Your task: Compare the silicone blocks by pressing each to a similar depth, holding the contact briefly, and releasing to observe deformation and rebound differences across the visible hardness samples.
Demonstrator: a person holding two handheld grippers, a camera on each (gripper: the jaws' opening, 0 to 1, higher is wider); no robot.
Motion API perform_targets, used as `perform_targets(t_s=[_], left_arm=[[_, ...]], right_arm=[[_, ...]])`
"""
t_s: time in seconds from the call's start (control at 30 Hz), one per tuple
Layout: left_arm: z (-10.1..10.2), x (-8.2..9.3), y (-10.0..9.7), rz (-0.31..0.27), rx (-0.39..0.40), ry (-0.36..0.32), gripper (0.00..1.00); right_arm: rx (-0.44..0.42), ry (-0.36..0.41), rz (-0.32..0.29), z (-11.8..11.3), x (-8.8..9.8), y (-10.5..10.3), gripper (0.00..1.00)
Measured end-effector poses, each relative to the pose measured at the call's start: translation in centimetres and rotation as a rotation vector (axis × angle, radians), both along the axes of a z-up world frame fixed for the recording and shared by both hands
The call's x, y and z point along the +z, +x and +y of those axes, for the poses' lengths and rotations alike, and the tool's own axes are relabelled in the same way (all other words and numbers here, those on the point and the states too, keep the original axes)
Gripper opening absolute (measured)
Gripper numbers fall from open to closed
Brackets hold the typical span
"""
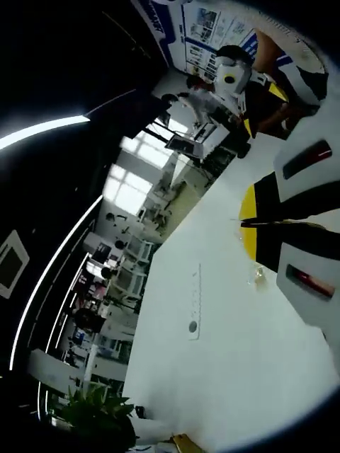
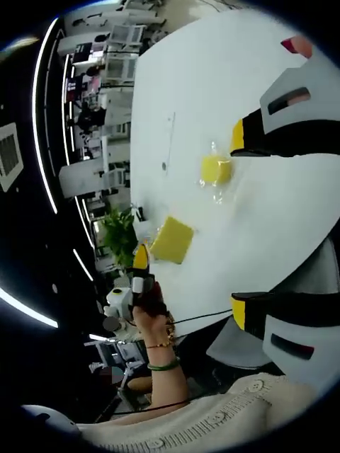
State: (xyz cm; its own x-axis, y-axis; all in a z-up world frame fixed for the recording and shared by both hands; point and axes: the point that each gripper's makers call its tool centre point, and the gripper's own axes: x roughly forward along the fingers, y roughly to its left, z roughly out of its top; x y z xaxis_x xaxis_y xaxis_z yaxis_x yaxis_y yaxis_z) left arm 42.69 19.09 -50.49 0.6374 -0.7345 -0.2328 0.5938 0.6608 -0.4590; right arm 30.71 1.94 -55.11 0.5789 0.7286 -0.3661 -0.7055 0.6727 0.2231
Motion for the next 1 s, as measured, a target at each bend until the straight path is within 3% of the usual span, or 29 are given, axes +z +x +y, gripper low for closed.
perform_targets(t_s=[0.33, 0.7, 1.0], left_arm=[[-1.0, 1.0, -2.5, -0.047, -0.06, 0.123, 0.0], [-2.5, 2.8, -4.6, -0.076, -0.128, 0.141, 0.0], [-3.2, 4.0, -5.4, -0.098, -0.179, 0.136, 0.0]], right_arm=[[0.083, 0.006, -0.051, 1.6, 1.7, 0.7, 0.74], [0.233, -0.017, -0.128, 4.8, 4.7, 2.3, 0.75], [0.332, -0.045, -0.169, 7.1, 5.9, 3.3, 0.76]])
